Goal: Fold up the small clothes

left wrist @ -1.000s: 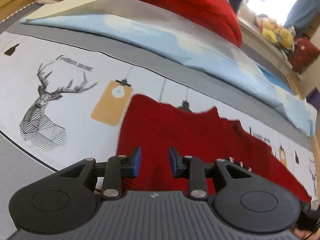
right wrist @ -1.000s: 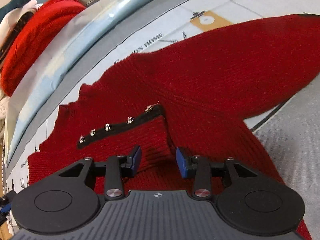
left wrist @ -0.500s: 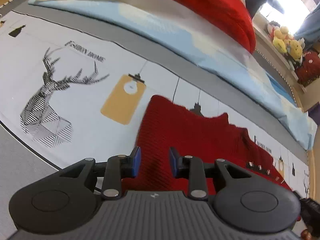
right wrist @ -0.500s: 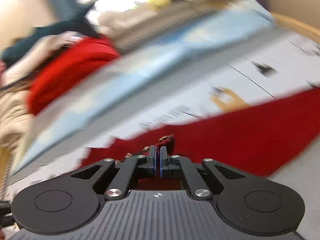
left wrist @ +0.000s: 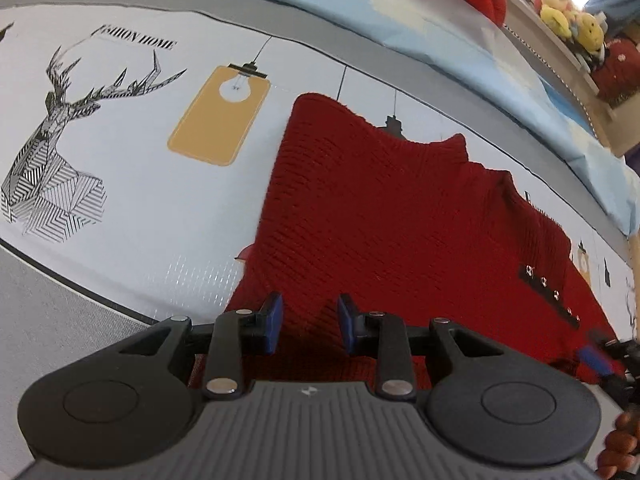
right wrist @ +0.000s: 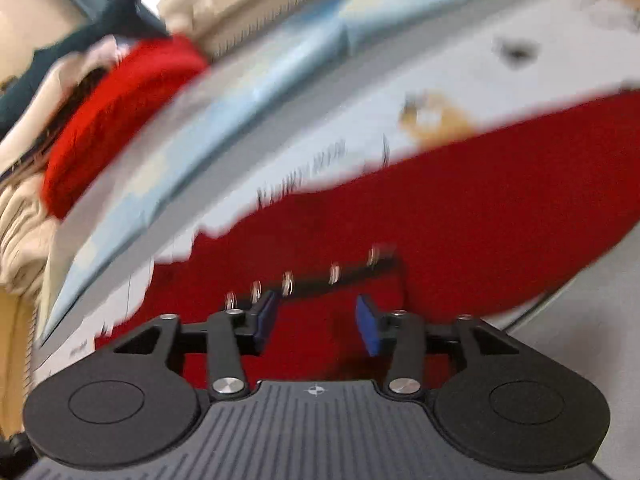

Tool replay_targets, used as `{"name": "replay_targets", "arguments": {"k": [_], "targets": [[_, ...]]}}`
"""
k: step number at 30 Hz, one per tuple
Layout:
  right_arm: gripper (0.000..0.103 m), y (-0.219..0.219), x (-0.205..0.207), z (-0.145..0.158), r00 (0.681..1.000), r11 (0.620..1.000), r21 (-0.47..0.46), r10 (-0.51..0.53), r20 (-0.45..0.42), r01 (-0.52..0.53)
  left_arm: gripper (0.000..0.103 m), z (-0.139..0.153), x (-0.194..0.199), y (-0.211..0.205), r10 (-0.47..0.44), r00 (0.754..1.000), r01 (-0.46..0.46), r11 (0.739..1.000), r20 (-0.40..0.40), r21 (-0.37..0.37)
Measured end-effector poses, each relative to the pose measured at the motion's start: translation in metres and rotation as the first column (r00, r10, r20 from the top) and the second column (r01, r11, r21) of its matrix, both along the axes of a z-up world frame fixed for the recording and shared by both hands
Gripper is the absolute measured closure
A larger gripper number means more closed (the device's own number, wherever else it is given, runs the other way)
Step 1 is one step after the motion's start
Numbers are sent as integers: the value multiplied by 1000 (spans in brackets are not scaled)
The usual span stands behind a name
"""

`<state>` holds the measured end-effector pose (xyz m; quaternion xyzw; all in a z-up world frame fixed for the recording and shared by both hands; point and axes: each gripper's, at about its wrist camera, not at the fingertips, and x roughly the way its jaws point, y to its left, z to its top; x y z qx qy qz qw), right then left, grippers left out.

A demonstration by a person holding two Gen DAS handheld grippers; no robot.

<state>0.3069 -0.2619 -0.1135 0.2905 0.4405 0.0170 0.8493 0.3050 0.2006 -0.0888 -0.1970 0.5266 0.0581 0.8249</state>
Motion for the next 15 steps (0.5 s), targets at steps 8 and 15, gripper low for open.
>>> {"name": "replay_targets", "arguments": {"k": [8,15], "targets": [[53,-55,-11,21,989,988,-43,-147,2,147,70,26,-3,-13,-40,998,40,999,48,-9],[52,-162,-36,29,928,927,-46,-372,28,373,69,39,-8,-38,-124,989,121,992,79,44]]}}
